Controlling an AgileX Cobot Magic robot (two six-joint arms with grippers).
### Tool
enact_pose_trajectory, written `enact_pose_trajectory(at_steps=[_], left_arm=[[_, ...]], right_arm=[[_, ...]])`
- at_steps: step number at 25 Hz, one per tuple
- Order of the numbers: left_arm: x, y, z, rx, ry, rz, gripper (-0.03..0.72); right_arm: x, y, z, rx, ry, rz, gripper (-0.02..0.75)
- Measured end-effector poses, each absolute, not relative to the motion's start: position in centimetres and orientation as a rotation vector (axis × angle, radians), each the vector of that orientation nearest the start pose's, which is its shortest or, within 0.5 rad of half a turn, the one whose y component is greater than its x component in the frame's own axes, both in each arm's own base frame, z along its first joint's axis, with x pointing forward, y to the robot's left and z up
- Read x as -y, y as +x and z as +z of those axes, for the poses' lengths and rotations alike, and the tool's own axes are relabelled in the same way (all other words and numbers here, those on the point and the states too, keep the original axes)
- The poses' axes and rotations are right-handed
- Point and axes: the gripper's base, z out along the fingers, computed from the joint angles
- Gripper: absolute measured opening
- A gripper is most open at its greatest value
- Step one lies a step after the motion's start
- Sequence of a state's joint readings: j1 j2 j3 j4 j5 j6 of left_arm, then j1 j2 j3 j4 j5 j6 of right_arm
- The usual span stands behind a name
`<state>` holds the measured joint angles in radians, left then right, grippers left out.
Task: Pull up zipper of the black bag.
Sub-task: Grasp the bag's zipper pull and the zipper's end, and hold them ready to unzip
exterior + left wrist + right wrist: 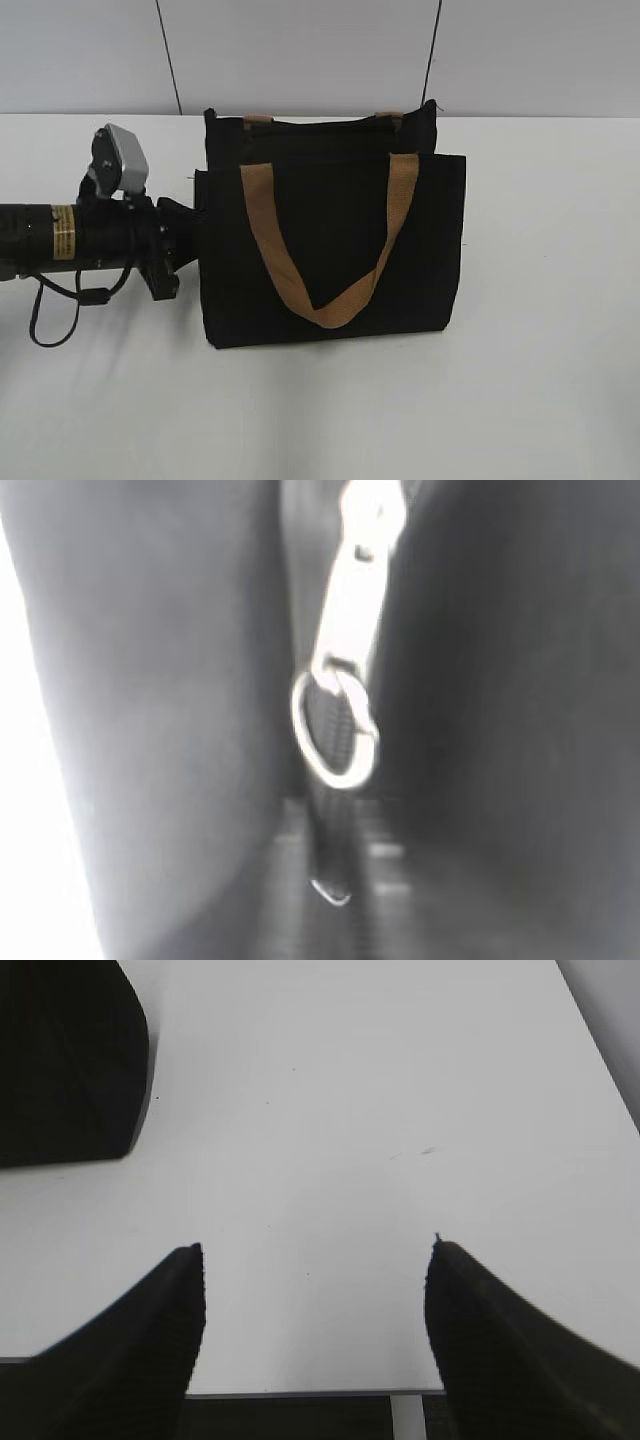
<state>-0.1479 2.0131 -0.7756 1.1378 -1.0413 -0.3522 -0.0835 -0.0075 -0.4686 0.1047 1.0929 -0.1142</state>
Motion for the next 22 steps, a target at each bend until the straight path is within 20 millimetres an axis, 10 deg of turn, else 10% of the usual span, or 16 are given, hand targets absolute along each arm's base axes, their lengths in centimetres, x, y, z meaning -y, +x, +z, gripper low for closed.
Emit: enact_pose_trajectory(at_steps=[7,22], left_arm=[[11.9,31.1,11.7,-1.624,1.133,-0.700,-0.006],[10.3,31.4,20.3,-1.577,0.999,-0.374,-0.008]], right_arm=[[-0.9,-0.3,26.6,-2.095,-0.038,0.007,0.522],[-0.9,-0.3,26.6,-2.095,-0.038,0.010,0.522]])
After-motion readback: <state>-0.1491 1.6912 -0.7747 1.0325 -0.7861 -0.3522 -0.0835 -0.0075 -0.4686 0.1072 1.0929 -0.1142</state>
